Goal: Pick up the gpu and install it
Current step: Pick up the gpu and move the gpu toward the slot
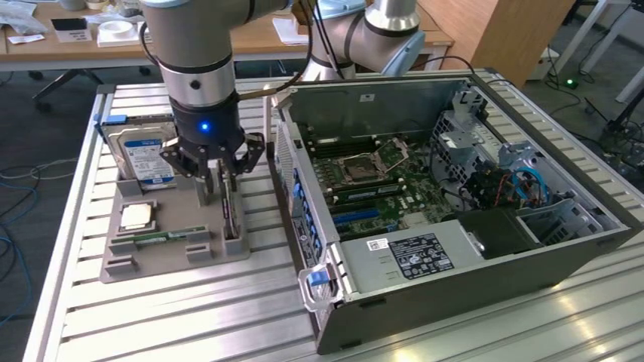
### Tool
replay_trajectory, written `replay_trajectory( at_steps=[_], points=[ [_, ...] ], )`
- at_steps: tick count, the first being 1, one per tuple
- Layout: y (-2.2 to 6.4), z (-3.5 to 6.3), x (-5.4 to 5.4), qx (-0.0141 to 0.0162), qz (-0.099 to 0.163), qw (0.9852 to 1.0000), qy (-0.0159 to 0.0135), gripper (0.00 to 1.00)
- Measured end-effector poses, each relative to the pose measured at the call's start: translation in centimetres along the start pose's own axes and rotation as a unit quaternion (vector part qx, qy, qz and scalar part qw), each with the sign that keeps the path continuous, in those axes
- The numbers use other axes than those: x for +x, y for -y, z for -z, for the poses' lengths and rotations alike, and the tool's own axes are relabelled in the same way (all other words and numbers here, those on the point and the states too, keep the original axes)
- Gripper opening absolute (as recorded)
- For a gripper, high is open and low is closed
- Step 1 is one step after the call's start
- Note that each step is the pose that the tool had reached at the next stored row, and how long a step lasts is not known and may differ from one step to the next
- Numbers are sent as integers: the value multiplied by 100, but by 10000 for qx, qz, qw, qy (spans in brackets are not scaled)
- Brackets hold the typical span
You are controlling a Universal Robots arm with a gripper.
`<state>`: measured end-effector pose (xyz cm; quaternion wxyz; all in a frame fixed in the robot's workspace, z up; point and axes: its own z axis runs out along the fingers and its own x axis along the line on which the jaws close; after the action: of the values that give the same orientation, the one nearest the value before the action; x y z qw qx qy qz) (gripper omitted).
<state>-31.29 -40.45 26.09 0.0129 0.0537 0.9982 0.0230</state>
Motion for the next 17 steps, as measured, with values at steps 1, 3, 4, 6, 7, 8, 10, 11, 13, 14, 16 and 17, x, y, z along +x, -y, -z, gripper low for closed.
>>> replay_trajectory(
  at_steps=[1,3,4,6,7,8,10,11,13,14,16,17],
  points=[
    [1,-12,0,0,0,10000,0,42],
    [2,-42,1,1,0,10000,0,42],
    [3,-57,1,0,0,10000,0,42],
    [4,-86,0,1,0,10000,0,42],
    [5,-99,0,1,0,10000,-1,42],
    [5,-112,0,1,0,10000,0,42],
    [6,-143,-1,0,0,10000,0,42],
    [7,-158,-1,0,0,10000,0,42],
    [8,-186,-2,0,0,10000,0,42],
    [9,-196,-4,1,0,10000,-1,42],
    [8,-206,-17,1,1,10000,-1,42],
    [7,-210,-27,1,0,10000,-1,42]
  ],
)
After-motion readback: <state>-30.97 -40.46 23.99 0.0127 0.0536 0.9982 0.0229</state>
